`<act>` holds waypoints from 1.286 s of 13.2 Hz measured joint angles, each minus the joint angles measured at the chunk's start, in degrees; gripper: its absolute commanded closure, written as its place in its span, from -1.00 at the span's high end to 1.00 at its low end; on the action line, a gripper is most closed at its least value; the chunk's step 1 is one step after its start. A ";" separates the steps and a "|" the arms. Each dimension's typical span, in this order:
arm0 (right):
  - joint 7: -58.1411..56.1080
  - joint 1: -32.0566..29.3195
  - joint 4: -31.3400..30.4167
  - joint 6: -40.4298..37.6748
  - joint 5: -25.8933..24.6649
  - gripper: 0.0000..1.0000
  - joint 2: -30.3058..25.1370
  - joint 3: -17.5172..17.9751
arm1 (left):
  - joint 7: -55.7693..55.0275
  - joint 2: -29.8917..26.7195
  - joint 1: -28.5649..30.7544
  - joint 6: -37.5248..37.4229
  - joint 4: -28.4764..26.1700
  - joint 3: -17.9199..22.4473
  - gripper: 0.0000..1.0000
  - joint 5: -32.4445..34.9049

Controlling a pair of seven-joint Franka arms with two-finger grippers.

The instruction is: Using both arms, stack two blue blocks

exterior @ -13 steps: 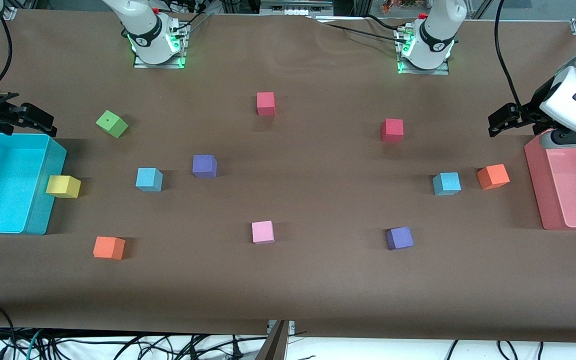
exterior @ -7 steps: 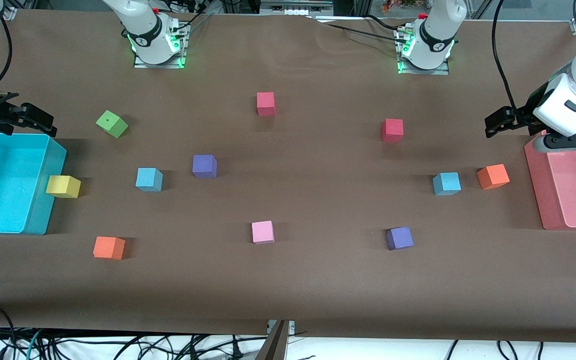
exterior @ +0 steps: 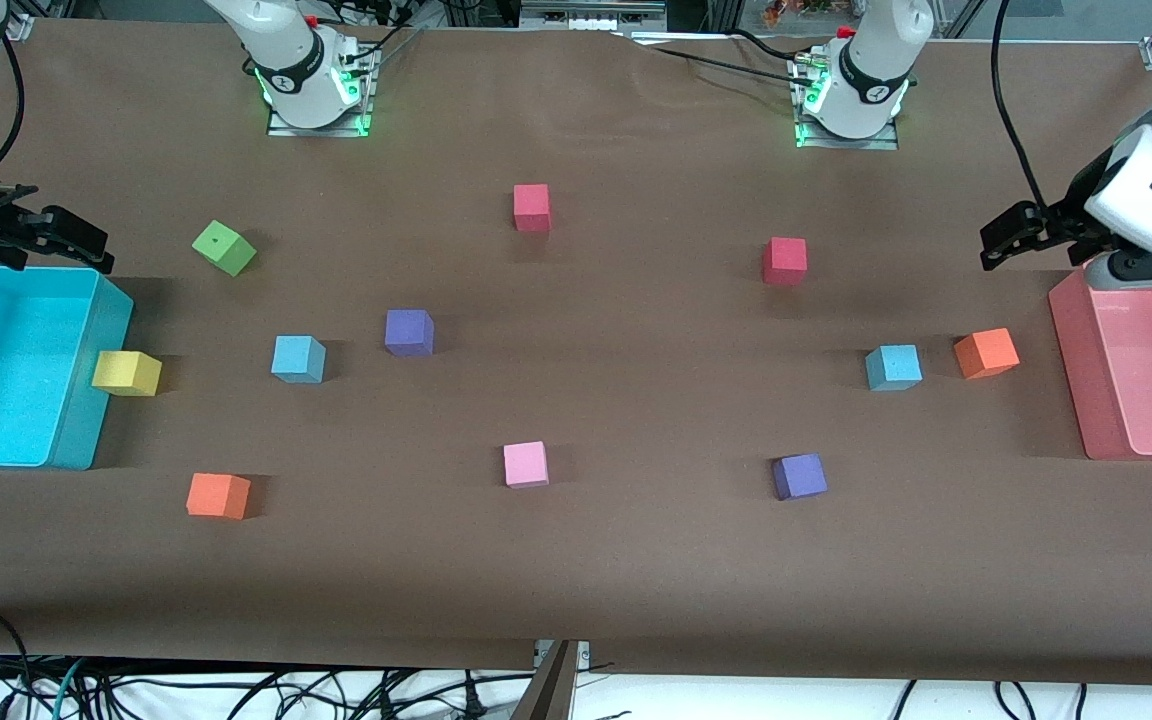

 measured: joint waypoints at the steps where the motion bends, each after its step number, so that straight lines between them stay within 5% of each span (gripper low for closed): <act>1: 0.00 0.00 0.00 0.00 0.00 1.00 0.00 0.00 | 0.00 -0.50 0.01 0.00 -0.37 0.00 1.00 0.00; 17: 0.00 0.00 -0.01 -0.01 0.00 1.00 0.00 0.00 | 0.00 -2.30 0.81 0.09 -1.86 0.07 1.00 -1.31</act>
